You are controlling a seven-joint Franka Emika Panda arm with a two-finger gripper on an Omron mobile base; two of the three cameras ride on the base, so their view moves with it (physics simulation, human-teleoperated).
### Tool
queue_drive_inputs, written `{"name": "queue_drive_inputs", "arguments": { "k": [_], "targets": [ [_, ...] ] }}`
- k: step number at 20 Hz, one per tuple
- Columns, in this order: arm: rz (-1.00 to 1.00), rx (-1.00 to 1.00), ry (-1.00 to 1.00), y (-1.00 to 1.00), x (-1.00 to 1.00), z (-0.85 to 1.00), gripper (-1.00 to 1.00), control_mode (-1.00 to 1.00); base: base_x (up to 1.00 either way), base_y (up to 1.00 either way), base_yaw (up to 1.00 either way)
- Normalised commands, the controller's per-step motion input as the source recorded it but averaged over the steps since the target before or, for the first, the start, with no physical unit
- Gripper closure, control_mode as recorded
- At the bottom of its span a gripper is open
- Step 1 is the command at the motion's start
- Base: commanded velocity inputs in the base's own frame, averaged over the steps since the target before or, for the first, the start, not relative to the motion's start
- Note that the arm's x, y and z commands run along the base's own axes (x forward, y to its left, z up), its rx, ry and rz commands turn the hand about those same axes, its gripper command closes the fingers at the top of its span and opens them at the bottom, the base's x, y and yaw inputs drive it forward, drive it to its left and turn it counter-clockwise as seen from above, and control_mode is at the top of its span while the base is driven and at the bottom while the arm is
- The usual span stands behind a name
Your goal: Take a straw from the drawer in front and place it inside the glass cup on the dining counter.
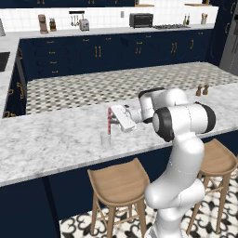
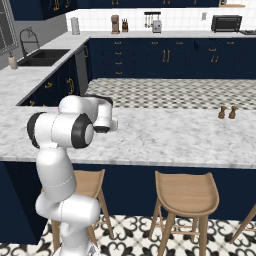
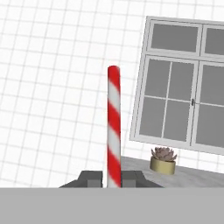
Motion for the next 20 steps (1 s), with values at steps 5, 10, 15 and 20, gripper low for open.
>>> {"name": "queue_drive_inputs", "arguments": {
  "k": [5,10,15,20],
  "targets": [
    [0.00,-0.01,0.02,0.00,0.01,-0.18,1.00,-1.00,0.00,0.00,0.00],
    [0.00,0.00,0.01,0.00,0.10,-0.22,1.00,-1.00,0.00,0.00,0.00],
    [0.00,0.00,0.00,0.00,0.02,-0.16,1.00,-1.00,0.00,0.00,0.00],
    [0.00,0.00,0.00,0.00,0.05,-0.25,1.00,-1.00,0.00,0.00,0.00]
  ]
}}
